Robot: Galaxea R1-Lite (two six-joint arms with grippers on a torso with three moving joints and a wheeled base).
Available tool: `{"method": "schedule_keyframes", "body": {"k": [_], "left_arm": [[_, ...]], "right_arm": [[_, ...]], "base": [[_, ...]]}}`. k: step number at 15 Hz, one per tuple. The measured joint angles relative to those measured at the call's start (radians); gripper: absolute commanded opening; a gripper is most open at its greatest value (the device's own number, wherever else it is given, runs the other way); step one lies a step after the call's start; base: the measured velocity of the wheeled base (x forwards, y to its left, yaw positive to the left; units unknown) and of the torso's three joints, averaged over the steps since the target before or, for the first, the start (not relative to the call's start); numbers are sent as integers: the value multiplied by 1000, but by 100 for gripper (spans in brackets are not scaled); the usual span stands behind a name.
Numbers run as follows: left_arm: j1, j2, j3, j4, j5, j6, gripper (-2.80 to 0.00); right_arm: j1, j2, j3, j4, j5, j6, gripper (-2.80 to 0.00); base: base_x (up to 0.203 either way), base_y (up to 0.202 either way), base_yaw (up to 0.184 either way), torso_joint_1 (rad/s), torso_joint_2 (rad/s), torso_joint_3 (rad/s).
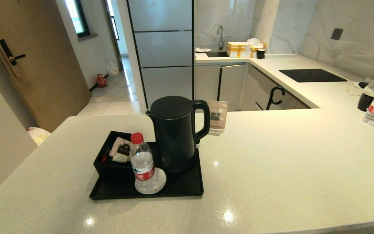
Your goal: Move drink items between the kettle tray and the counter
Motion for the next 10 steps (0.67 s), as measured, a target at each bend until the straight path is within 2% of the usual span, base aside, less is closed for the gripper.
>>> {"method": "schedule_keyframes", "body": {"k": [10], "left_arm": [[0,0,0,0,0,0,-280]], "right_arm": [[0,0,0,0,0,0,-280]], "base": [[0,0,0,0,0,0]]}}
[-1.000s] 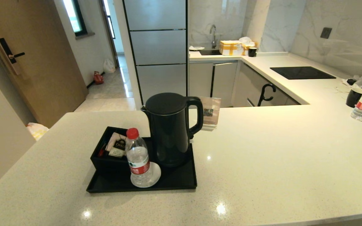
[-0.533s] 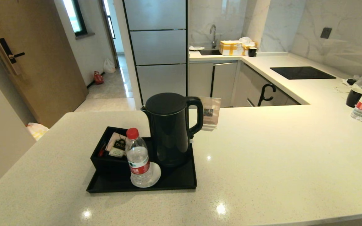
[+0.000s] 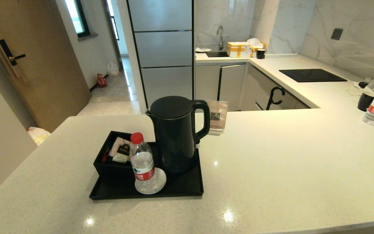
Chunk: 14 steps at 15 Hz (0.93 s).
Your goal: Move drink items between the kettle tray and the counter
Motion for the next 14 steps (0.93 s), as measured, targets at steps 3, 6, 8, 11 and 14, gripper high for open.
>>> {"method": "schedule_keyframes", "body": {"k": [3,6,8,11,14], "left_arm": [[0,0,0,0,0,0,-280],[0,0,0,0,0,0,-280],[0,0,0,0,0,0,-280],[0,0,0,0,0,0,-280],[0,0,0,0,0,0,-280]], "right_arm": [[0,0,0,0,0,0,-280],[0,0,0,0,0,0,-280],[0,0,0,0,-1,0,-280],[0,0,0,0,-1,0,-280],[0,0,0,0,0,0,-280]], "base": [[0,0,0,0,0,0],[0,0,0,0,0,0],[0,0,0,0,0,0],[0,0,0,0,0,0],[0,0,0,0,0,0]]}}
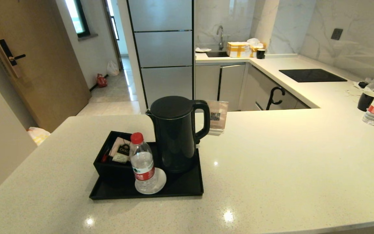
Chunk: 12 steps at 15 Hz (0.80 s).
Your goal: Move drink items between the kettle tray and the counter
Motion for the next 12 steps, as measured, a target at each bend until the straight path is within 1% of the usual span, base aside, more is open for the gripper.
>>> {"method": "schedule_keyframes", "body": {"k": [12], "left_arm": [[0,0,0,0,0,0,-280]], "right_arm": [[0,0,0,0,0,0,-280]], "base": [[0,0,0,0,0,0]]}}
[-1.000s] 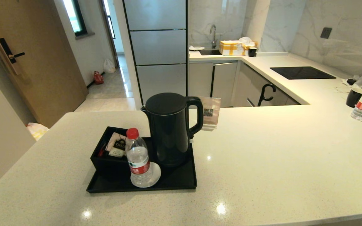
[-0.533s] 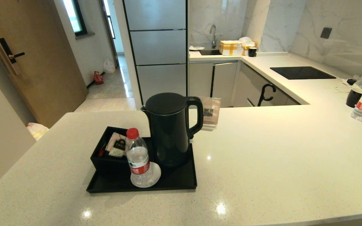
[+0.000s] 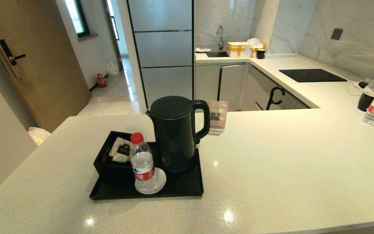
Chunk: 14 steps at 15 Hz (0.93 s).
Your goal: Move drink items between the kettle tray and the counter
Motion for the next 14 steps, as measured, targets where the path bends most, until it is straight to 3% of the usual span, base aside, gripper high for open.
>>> {"method": "schedule_keyframes", "body": {"k": [14], "left_arm": [[0,0,0,0,0,0,-280]], "right_arm": [[0,0,0,0,-3,9,-280]], "base": [[0,0,0,0,0,0]]}}
